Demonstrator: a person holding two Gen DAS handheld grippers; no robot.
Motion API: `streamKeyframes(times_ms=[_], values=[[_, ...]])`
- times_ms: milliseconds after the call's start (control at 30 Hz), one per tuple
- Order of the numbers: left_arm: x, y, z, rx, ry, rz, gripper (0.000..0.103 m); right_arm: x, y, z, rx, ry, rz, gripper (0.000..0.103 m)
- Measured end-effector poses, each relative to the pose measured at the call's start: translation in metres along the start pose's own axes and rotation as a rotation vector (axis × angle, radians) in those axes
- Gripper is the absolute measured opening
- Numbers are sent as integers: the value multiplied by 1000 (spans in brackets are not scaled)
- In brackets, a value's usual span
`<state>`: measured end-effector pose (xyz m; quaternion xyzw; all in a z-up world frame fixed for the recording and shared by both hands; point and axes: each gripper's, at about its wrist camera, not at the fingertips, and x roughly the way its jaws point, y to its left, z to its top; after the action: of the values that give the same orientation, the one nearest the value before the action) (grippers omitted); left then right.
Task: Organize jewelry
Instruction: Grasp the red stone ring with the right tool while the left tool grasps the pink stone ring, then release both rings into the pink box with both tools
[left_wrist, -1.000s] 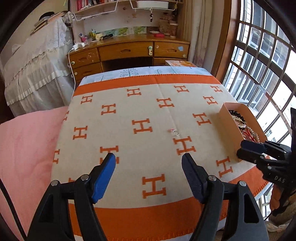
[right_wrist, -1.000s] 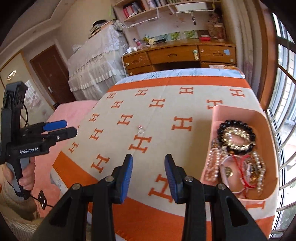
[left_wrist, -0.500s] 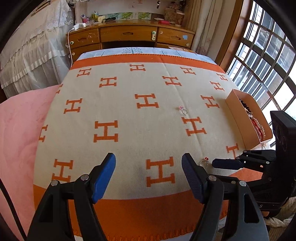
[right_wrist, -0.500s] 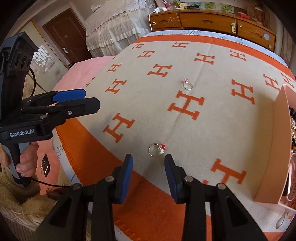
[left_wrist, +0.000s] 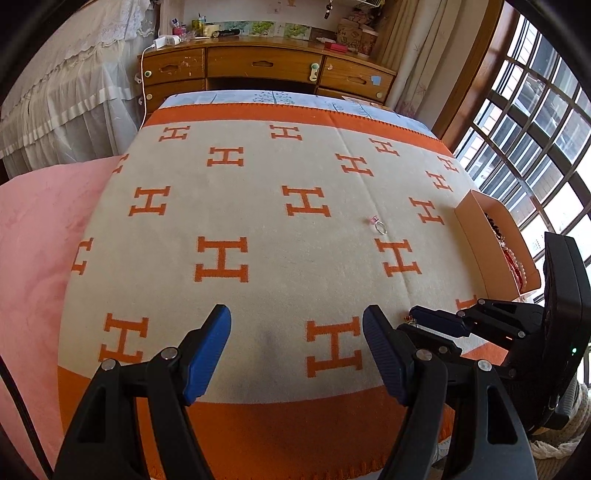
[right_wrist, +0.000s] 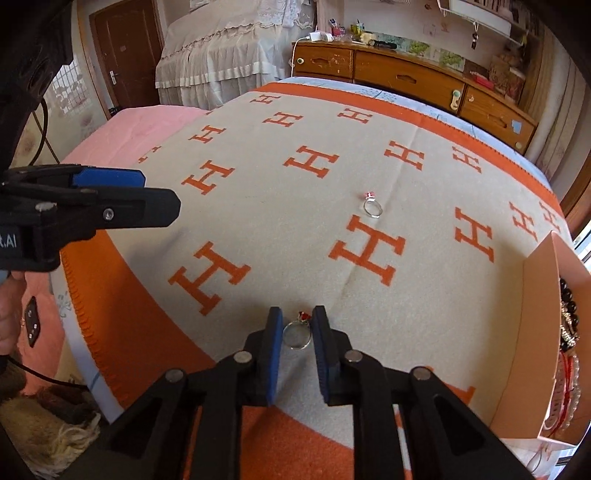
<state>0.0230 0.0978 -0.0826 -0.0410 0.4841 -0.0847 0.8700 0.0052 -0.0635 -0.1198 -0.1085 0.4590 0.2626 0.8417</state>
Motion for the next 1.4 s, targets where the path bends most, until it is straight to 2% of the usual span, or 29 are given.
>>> streamKeyframes(times_ms=[133,267,433,600,667,733,767,800,833,900,933,1167,1300,1400], values=[[6,-4,4,18,3,-1,72,-1,-3,-1,10,-12,-4,15],[16,-20,16,68,5,-1,72,-10,-25,-3,104,-28,28,14],[46,-48,45,111,15,-2,72,-36,-61,-8,238,-100,67,14],[84,-79,74,73,54,9,71,-64,-92,-14,334,-179,100,14],[99,-88,81,43,80,8,62,-74,-100,-15,349,-211,106,14],[114,-96,86,21,126,23,43,-85,-107,-17,355,-241,106,14],[122,-98,86,7,153,37,38,-90,-111,-18,359,-255,107,14],[122,-101,87,7,134,64,34,-94,-115,-18,365,-267,110,14],[123,-104,89,8,136,73,23,-98,-119,-19,372,-279,112,14],[125,-105,89,-13,144,68,15,-103,-128,-21,383,-301,113,14],[126,-105,90,-18,151,66,7,-105,-132,-23,392,-309,114,14],[111,-100,94,-77,158,-41,6,-120,-166,-38,459,-353,120,14],[88,-124,101,-42,119,-96,6,-134,-189,-49,503,-385,74,14],[72,-158,103,28,103,-152,6,-142,-210,-59,560,-403,53,14]])
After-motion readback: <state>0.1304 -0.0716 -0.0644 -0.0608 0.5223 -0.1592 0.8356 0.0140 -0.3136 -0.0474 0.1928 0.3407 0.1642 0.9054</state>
